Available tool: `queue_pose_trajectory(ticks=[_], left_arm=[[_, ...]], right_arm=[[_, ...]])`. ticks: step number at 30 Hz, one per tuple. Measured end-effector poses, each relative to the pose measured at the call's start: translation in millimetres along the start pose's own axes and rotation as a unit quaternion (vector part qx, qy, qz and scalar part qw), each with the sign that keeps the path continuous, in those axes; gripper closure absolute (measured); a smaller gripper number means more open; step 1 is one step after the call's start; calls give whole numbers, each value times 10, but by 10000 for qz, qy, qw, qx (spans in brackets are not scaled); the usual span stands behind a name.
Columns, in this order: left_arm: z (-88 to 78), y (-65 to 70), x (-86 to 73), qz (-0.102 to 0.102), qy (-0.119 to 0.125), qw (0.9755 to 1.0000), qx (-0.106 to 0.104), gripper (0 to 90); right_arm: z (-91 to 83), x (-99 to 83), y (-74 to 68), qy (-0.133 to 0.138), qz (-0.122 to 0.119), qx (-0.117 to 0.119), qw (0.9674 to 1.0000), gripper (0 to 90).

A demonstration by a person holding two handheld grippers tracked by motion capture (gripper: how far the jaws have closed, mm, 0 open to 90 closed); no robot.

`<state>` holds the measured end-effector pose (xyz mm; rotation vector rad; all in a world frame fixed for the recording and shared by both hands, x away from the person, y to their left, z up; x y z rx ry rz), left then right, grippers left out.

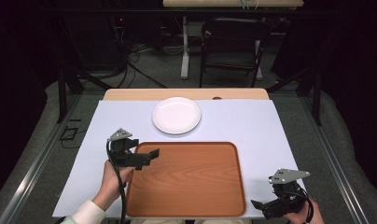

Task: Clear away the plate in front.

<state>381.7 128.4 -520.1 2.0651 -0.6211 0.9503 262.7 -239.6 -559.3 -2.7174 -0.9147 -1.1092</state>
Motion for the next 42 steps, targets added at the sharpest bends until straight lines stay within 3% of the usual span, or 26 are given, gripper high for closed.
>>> queue_pose_trajectory(ticks=[1,6,13,18,27,30,31,32,35,38,42], left_arm=[[26,-11,24,-95,51,9999,-17,0],[126,-44,113,-196,115,9997,21,0],[283,-136,253,-738,360,9966,-69,0],[422,-235,297,-1110,465,9927,-62,1],[568,-408,322,-1527,647,9861,52,1],[636,-488,328,-1769,716,9816,62,3],[636,-488,328,-1769,716,9816,62,3],[667,-534,338,-1974,820,9769,35,4],[716,-598,342,-2219,922,9707,31,5],[764,-648,323,-2372,947,9668,45,8],[845,-733,297,-2694,1096,9567,122,26]], right_arm=[[-1,0,0,3,-2,0,10000,0],[-4,0,-4,11,13,14,10000,0],[-4,1,-8,30,2,42,10000,0],[-7,-1,-10,29,3,49,10000,0],[-4,-3,-10,25,-4,63,10000,0],[-4,-2,-11,25,-7,68,10000,0],[-4,-2,-11,25,-7,68,10000,0],[-4,-4,-13,13,-8,76,10000,0],[-4,-4,-15,15,-12,79,10000,0],[-4,-4,-14,20,-13,86,10000,0],[-5,-5,-17,18,-18,94,10000,0]])
Point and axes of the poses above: each handheld gripper's, and its own axes: z roughly forward along the jaws, x roughly out of its top, y roughly to its right, the point moved 9 cm from there along z, roughly forward along the jaws, and after that the axes turned 14 degrees about -x, right-handed, at the moved point
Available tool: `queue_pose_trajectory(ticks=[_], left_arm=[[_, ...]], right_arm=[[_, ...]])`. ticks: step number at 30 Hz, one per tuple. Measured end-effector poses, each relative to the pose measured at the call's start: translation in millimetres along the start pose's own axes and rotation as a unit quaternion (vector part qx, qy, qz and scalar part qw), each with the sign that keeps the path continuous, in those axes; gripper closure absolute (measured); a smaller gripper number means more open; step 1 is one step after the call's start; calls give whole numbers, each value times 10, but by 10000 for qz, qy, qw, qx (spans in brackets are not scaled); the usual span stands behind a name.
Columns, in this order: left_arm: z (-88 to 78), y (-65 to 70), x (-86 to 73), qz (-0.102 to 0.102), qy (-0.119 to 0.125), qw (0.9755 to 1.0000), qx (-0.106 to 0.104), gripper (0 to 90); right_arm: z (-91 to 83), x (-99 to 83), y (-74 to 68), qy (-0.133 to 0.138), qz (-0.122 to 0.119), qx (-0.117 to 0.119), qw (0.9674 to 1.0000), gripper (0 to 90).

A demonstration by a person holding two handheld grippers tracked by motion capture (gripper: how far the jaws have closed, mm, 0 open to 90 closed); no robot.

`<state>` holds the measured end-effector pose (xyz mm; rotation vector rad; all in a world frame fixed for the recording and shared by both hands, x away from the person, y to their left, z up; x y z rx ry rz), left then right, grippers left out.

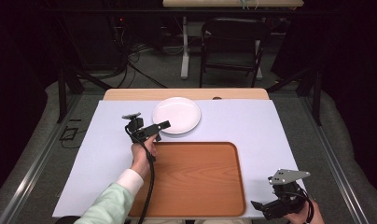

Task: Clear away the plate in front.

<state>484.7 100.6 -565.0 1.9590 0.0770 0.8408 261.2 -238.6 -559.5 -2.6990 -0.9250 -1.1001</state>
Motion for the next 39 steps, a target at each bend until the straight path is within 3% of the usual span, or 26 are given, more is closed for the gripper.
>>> queue_pose_trajectory(ticks=[4,9,13,18,23,27,34,36,39], left_arm=[[64,-72,-3,-315,212,9992,78,39],[133,-152,0,-493,375,9978,234,39],[198,-174,24,-639,477,9966,229,42],[266,-232,18,-862,586,9941,308,149],[306,-340,3,-1181,715,9894,455,178],[338,-382,19,-1249,793,9872,588,257],[391,-467,33,-1508,933,9823,609,391],[398,-514,42,-1704,1115,9774,563,447],[423,-531,62,-1776,1217,9751,537,473]], right_arm=[[0,0,-2,3,-14,15,10000,0],[-1,-2,-4,4,-22,32,10000,0],[-2,-2,-5,10,-23,42,10000,0],[-1,-2,-8,13,-30,59,10000,0],[-1,-3,-9,8,-30,69,10000,0],[3,-4,-11,-5,-38,74,10000,0],[0,-7,-13,2,-22,90,10000,0],[1,-7,-13,0,-31,97,9999,0],[0,-6,-15,4,-22,106,9999,0]])
Point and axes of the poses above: each handheld gripper's, and its own axes: z roughly forward along the jaws, x roughly out of its top, y roughly to its right, the point moved 9 cm from there along z, roughly forward along the jaws, and after that the axes turned 14 degrees about -x, right-handed, at the moved point
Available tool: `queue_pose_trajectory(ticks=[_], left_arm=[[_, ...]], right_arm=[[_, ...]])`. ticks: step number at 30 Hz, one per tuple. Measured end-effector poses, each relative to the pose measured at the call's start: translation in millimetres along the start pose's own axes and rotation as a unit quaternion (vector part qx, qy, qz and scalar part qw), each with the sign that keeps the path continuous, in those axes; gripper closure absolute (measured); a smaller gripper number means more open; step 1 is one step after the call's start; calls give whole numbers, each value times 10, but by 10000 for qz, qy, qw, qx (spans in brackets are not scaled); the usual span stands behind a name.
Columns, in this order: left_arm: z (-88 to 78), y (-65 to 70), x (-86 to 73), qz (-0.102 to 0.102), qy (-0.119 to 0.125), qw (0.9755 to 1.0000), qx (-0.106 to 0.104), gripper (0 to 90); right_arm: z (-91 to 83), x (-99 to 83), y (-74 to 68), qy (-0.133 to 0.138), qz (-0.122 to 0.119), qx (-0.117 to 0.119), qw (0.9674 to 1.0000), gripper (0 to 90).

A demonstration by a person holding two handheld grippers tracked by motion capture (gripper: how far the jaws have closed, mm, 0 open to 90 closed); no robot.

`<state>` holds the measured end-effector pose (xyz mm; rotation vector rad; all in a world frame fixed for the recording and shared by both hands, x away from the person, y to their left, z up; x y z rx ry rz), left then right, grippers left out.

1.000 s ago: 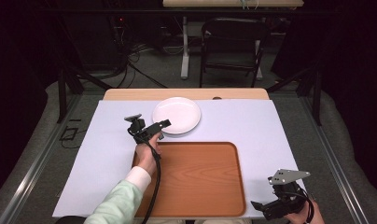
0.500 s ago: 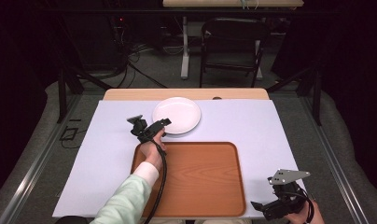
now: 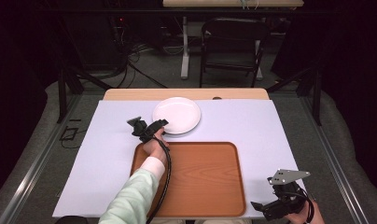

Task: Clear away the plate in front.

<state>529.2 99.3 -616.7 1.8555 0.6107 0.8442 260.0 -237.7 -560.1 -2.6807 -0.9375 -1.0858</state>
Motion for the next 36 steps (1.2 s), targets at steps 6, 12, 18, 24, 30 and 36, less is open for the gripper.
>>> queue_pose_trajectory(ticks=[6,12,18,24,30,36], left_arm=[[13,-28,4,-120,181,9998,-35,539],[22,-59,-12,62,188,9997,141,648],[36,-99,-16,224,181,9989,365,764],[32,-104,-7,245,37,9992,325,785],[33,-119,17,-119,79,9998,121,812],[12,-112,40,-396,121,9989,-203,846]], right_arm=[[3,1,0,-4,-8,-4,10000,0],[6,7,-8,4,-32,16,10000,0],[12,8,-6,0,-31,26,10000,0],[9,7,-5,-12,-19,9,10000,4],[9,4,-1,-20,-10,10,10000,4],[9,5,3,-8,12,2,10000,4]])
Point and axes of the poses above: each handheld gripper's, and its own axes: z roughly forward along the jaws, x roughly out of its top, y roughly to its right, the point moved 9 cm from there along z, roughly forward along the jaws, and after that the axes turned 14 degrees about -x, right-handed, at the moved point
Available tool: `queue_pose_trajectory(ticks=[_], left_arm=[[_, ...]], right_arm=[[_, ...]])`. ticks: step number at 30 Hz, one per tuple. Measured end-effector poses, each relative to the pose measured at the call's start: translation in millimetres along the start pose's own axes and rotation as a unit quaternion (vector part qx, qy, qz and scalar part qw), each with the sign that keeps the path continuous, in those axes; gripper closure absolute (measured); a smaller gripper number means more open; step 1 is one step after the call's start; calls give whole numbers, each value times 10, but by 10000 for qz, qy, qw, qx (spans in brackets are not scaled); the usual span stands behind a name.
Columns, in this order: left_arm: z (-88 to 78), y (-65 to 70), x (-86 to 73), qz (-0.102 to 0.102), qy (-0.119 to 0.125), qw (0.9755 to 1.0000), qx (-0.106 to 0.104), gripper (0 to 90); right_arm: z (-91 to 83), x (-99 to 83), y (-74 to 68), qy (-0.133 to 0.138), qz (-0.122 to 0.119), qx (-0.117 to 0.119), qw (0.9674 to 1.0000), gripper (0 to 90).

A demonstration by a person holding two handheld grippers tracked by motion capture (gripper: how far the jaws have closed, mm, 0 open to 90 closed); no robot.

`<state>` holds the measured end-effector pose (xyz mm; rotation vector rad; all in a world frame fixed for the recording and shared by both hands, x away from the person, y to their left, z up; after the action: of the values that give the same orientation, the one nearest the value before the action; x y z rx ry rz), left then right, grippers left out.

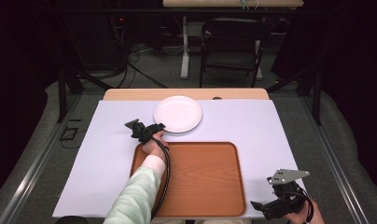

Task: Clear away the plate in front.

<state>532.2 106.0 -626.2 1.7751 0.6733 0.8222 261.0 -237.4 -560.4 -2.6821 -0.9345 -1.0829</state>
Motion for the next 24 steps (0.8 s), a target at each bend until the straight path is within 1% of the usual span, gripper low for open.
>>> queue_pose_trajectory(ticks=[3,4,5,8,9,10,12,13,18,19,20,22,23,24], left_arm=[[-4,29,12,-23,33,10000,-84,857],[-11,47,16,-5,5,9999,-115,862],[-10,69,30,24,53,9999,-142,867],[-28,128,61,226,-14,9997,-117,871],[-28,128,61,226,-14,9997,-117,871],[-31,141,73,269,-19,9996,-113,871],[-53,158,97,393,-54,9992,-103,871],[-61,175,116,493,-35,9987,-96,871],[-74,242,157,724,-97,9973,-102,868],[-74,242,157,724,-97,9973,-102,869],[-76,268,169,809,-165,9965,-118,867],[-81,286,182,826,-142,9964,-104,868],[-84,299,189,905,-193,9957,-110,868],[-85,313,200,923,-166,9955,-124,868]], right_arm=[[-1,0,1,3,-3,2,10000,4],[-1,1,2,6,4,0,10000,4],[-2,1,4,9,8,-5,10000,4],[-3,1,6,12,18,-11,10000,4],[-2,1,6,11,13,-11,10000,4],[-2,1,6,11,13,-11,10000,4],[-2,1,6,11,9,-15,10000,4],[-5,1,8,16,17,-12,10000,4],[-3,1,9,7,29,-21,10000,5],[-3,1,9,7,29,-21,10000,5],[-4,0,10,-2,37,-24,10000,5],[-4,0,12,5,35,-25,10000,5],[-5,1,13,14,37,-25,10000,5],[-4,1,16,17,42,-29,10000,5]])
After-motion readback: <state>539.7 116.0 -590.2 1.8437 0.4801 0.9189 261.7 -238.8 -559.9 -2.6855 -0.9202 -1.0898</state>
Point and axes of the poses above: each handheld gripper's, and its own axes: z roughly forward along the jaws, x roughly out of its top, y roughly to its right, the point moved 9 cm from there along z, roughly forward along the jaws, and after that the axes turned 14 degrees about -x, right-handed, at the moved point
